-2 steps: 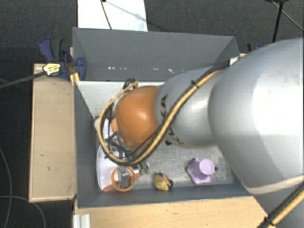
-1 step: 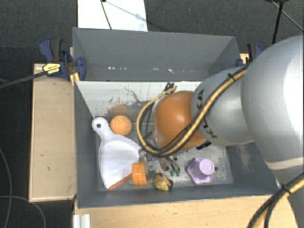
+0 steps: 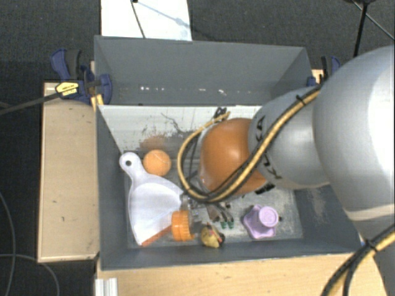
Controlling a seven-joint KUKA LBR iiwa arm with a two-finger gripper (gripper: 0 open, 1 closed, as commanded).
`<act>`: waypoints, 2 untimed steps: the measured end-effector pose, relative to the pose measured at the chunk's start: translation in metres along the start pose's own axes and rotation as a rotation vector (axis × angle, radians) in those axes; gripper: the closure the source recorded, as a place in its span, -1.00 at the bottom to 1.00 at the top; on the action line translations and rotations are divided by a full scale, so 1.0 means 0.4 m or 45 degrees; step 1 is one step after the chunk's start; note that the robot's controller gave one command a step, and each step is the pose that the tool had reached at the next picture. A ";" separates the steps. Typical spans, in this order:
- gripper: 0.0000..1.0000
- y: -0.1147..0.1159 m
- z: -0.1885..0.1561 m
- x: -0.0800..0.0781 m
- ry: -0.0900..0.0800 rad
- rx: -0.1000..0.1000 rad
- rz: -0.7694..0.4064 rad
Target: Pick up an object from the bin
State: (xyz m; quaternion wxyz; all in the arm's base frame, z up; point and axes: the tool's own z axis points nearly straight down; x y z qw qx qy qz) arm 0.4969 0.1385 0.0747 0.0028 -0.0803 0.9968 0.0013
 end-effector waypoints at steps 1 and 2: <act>1.00 0.012 -0.045 -0.032 0.006 0.002 -0.016; 1.00 0.017 -0.063 -0.028 0.003 0.002 -0.021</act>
Offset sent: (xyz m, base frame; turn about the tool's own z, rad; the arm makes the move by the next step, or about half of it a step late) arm -0.0038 0.0077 0.0265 -0.0238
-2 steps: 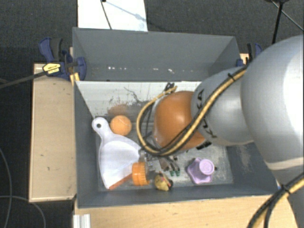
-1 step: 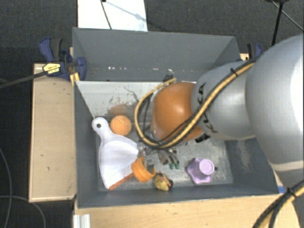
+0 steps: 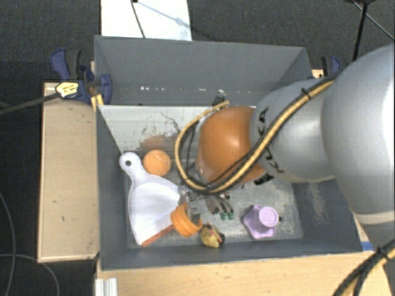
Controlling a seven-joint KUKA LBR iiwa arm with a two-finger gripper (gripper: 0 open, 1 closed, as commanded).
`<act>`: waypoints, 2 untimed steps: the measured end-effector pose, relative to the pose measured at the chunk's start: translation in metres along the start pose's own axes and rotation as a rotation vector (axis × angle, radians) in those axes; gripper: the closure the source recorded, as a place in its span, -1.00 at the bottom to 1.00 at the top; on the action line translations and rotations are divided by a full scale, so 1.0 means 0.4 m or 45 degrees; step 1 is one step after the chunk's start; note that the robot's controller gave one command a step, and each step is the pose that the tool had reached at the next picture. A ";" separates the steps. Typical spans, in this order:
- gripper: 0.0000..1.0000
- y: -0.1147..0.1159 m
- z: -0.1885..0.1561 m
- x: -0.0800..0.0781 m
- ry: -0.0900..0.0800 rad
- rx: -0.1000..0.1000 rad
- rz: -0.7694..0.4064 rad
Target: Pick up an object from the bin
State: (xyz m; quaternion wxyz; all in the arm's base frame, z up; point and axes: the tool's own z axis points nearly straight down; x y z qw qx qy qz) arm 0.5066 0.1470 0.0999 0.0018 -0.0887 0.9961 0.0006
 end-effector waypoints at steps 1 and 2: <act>1.00 -0.029 -0.048 0.054 0.006 0.001 -0.059; 1.00 0.010 -0.073 0.028 0.002 0.000 -0.061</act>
Offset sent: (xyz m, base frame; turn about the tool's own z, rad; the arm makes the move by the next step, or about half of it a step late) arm -0.0073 0.0134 0.0340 -0.0477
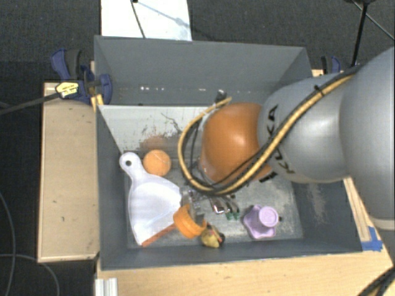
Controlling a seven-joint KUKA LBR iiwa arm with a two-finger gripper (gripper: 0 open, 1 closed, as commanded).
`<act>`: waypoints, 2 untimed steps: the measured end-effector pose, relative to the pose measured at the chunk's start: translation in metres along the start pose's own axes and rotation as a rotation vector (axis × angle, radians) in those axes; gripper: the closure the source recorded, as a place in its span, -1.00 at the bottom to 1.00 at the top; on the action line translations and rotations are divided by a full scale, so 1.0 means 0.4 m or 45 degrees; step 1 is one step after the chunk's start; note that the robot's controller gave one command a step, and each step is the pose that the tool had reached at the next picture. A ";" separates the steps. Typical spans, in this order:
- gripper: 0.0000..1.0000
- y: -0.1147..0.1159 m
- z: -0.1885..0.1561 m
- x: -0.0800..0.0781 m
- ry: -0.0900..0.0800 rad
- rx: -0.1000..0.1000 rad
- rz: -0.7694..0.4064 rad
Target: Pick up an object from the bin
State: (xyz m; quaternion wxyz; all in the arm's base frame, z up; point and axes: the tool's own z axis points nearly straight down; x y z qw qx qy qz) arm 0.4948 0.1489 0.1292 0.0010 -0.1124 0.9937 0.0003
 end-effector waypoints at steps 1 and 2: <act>1.00 0.009 -0.009 0.000 0.001 -0.001 -0.006; 1.00 -0.001 -0.125 0.003 -0.004 0.000 -0.036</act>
Offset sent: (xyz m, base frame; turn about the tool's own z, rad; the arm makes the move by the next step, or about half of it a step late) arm -0.0003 -0.0023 -0.0110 -0.1476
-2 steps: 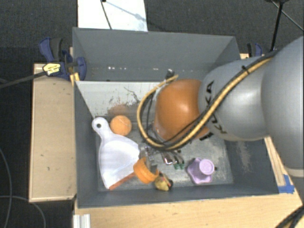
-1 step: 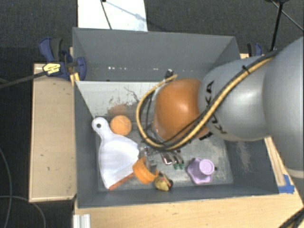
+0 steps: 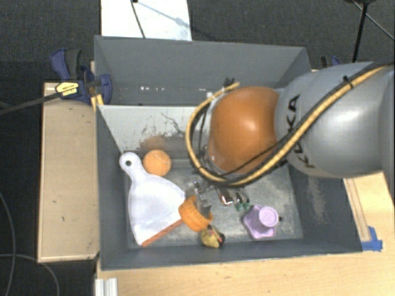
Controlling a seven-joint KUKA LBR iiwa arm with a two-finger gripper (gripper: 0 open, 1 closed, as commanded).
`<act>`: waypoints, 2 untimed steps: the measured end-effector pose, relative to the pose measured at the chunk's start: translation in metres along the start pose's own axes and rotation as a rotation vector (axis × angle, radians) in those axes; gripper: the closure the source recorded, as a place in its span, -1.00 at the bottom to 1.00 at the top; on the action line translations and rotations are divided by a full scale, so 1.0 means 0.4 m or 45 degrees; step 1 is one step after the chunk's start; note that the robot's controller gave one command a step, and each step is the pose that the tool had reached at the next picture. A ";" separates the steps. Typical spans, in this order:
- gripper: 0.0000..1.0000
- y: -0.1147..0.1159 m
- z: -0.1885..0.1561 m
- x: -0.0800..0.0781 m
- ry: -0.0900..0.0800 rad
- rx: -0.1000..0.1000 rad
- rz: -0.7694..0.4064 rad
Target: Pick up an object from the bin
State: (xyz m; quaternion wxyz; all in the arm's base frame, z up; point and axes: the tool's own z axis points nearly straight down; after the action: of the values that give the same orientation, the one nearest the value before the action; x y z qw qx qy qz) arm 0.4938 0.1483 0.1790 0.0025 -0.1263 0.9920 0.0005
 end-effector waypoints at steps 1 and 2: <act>1.00 0.002 0.046 -0.028 0.002 0.000 -0.113; 1.00 0.001 -0.046 -0.021 0.015 -0.001 -0.131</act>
Offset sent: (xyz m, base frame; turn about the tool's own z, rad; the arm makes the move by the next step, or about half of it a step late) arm 0.0061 0.0008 0.1077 -0.0561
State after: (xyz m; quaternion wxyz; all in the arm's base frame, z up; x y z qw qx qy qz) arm 0.5017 0.1505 0.1973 -0.0033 -0.1773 0.9842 0.0001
